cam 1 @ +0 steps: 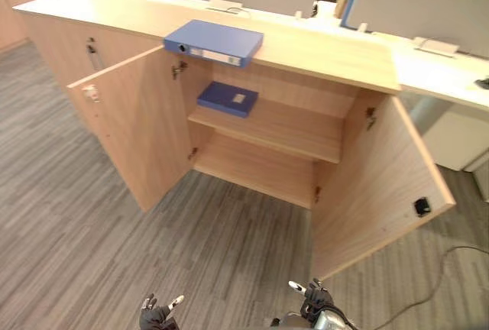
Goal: Walk over to the cabinet, pick up the folder, carry it to the office cabinet, place the folder inside the office cabinet, then close the office cabinet door
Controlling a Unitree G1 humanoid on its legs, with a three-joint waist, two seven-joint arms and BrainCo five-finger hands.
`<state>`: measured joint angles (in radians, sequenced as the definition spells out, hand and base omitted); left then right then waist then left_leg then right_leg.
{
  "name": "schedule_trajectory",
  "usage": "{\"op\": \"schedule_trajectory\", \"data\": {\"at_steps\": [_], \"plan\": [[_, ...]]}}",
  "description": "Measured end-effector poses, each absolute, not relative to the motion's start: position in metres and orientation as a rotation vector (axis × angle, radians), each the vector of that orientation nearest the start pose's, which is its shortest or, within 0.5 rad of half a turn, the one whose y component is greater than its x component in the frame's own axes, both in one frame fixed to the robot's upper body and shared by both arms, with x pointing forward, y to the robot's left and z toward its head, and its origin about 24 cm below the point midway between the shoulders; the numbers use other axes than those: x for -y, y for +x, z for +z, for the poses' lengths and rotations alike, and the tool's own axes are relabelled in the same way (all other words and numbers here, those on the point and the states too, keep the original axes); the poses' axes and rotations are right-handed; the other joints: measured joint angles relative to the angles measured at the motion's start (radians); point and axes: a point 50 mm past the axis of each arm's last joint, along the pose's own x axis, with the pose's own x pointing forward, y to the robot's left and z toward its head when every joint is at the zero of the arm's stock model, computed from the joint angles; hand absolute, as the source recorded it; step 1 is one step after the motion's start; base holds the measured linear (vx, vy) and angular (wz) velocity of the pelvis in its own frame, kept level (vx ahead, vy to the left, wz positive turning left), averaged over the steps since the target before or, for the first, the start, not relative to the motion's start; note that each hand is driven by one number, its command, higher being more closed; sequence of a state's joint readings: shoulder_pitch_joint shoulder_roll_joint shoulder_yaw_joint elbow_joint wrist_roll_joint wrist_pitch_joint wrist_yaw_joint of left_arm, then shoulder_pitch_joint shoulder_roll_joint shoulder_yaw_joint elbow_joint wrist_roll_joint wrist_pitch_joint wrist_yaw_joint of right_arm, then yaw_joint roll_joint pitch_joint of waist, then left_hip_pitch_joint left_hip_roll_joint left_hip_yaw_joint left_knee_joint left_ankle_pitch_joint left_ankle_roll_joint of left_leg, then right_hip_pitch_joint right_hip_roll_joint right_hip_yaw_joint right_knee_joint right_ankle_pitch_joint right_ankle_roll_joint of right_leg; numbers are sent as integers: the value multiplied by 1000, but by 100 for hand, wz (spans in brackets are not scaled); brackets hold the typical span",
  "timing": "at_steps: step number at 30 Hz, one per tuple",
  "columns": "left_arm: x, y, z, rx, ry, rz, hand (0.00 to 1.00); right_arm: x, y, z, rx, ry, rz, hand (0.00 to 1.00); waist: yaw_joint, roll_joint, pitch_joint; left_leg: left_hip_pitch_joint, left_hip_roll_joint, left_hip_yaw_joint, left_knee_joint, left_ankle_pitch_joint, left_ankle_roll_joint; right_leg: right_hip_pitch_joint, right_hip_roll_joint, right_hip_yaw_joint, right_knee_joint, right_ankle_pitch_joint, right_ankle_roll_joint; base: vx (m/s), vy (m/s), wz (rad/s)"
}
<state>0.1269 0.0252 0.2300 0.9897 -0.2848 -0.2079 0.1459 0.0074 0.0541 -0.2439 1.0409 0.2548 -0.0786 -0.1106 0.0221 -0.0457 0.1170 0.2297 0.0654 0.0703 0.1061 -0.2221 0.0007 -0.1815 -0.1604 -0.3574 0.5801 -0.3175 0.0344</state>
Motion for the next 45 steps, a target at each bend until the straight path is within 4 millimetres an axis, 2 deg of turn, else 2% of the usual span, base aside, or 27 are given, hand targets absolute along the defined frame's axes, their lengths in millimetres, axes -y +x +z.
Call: {"op": "schedule_trajectory", "data": {"at_steps": [1,2,5,8,10,11,13,14,15,16,18,19,20,21,22,24,26,30,32,34,36,37,39,41,42,43,45], "plan": [[-209,96,-151,-881,-222,571,0,167,124,-155,-971,335,-444,0,-4,-11,2,23,-14,-7,5,-26,-19,-3,-26,10,-76,95,-16,153,-308,19],[-204,96,-152,-893,-232,563,0,171,124,-155,-969,320,-441,0,-9,-2,4,35,-8,-30,5,-42,-18,-1,-30,-1,-57,111,-30,200,-272,30],[-186,97,-154,-906,-247,509,0,186,125,-153,-957,287,-460,0,-16,63,-10,32,54,-87,4,-63,-22,23,32,-54,-59,28,-37,325,-266,34],[-186,99,-153,-897,-242,492,0,185,122,-155,-970,289,-465,0,-19,69,-14,-14,103,-134,136,-70,-61,90,97,-85,-138,28,-64,337,-278,11],[-191,106,-148,-854,-240,496,0,185,117,-157,-985,286,-467,0,-24,59,-9,-154,116,-158,502,-59,-151,202,140,-107,-251,35,-72,446,-225,24],[-192,109,-147,-841,-243,500,0,185,116,-157,-987,284,-466,0,-22,56,-7,-198,117,-166,622,-53,-175,226,148,-107,-274,35,-72,455,-124,0],[-196,112,-144,-813,-254,520,0,180,118,-157,-993,265,-428,0,-9,52,-1,-347,122,-123,956,-55,-169,332,172,-97,-350,37,-71,408,-19,-19],[-196,113,-143,-810,-257,523,0,178,119,-157,-996,266,-423,0,-3,49,1,-376,127,-96,991,-61,-159,359,173,-86,-368,38,-69,398,44,-33],[-199,115,-142,-796,-264,530,0,175,119,-158,-1012,256,-403,0,4,44,4,-426,129,-50,1007,-81,-124,403,170,-49,-398,40,-65,401,103,-55],[-202,115,-141,-791,-265,538,0,173,119,-159,-1027,257,-395,0,23,41,8,-475,121,-11,965,-111,-75,432,150,-20,-408,41,-64,400,144,-62],[-207,115,-141,-790,-248,538,0,169,121,-160,-1043,261,-387,0,30,23,24,-535,73,1,786,-136,-32,455,91,7,-382,41,-62,389,246,-63],[-208,113,-141,-797,-235,528,0,170,120,-161,-1045,260,-389,0,36,21,27,-560,54,-23,588,-85,-39,463,59,14,-353,42,-37,379,292,-57],[-207,108,-142,-807,-238,533,0,173,119,-161,-1046,255,-395,0,40,32,22,-558,51,-47,462,38,-37,467,64,19,-347,50,-6,476,352,-40],[-213,109,-141,-803,-232,542,0,167,116,-162,-1056,264,-388,0,48,5,19,-532,16,-46,423,122,-30,480,22,43,-354,40,19,398,266,5],[-215,116,-139,-787,-231,541,0,164,119,-161,-1050,271,-380,0,40,-17,17,-517,-6,-59,383,131,-16,471,26,66,-398,38,19,372,243,23],[-215,115,-141,-802,-235,546,0,165,123,-161,-1045,275,-386,0,41,-18,18,-503,-31,-81,356,134,-14,456,33,68,-453,57,8,189,170,34],[-220,106,-145,-830,-252,592,0,162,127,-160,-1038,279,-380,0,41,-38,23,-440,-82,-76,318,137,-8,429,-6,67,-458,154,31,178,150,16],[-224,91,-150,-886,-237,607,0,161,120,-162,-1062,282,-383,0,46,-24,1,-297,-139,-48,171,152,20,449,-82,133,-408,168,59,148,106,-37],[-223,88,-152,-903,-232,601,0,166,108,-165,-1088,294,-416,0,42,-14,1,-233,-163,-49,102,164,35,426,-116,167,-329,166,67,75,126,-51],[-220,83,-154,-921,-224,578,0,183,98,-166,-1092,291,-475,0,33,2,3,-143,-204,-48,5,161,41,297,-181,210,-43,159,70,29,176,-51],[-221,79,-154,-932,-212,562,0,190,87,-167,-1102,281,-498,0,15,-2,4,-101,-231,-25,-30,171,52,218,-248,191,158,189,-8,14,173,-21],[-222,73,-155,-942,-210,561,0,195,84,-166,-1088,272,-512,0,4,-1,3,-75,-240,-15,-44,174,68,196,-272,175,215,188,-9,45,156,-13],[-222,69,-155,-951,-210,560,0,195,85,-166,-1088,261,-502,0,-13,3,3,-51,-233,-16,-64,180,78,191,-260,115,191,145,26,68,90,-10],[-220,70,-155,-948,-225,550,0,194,86,-166,-1090,255,-494,0,-16,9,4,-53,-208,-19,-66,181,78,185,-195,70,92,83,57,79,-10,1],[-219,72,-155,-942,-244,546,0,193,87,-166,-1092,251,-486,0,-17,13,6,-59,-188,-24,-65,182,75,196,-130,60,-28,73,67,79,-78,21],[-220,74,-153,-924,-261,544,0,191,86,-167,-1101,250,-476,0,-18,2,-1,-71,-189,-38,-56,179,71,208,-91,55,-167,93,48,67,-96,29],[-211,81,-151,-898,-293,516,0,192,85,-166,-1100,252,-481,0,-22,9,4,-71,-181,-71,-53,180,60,250,-78,13,-233,99,57,84,-150,41]]}}
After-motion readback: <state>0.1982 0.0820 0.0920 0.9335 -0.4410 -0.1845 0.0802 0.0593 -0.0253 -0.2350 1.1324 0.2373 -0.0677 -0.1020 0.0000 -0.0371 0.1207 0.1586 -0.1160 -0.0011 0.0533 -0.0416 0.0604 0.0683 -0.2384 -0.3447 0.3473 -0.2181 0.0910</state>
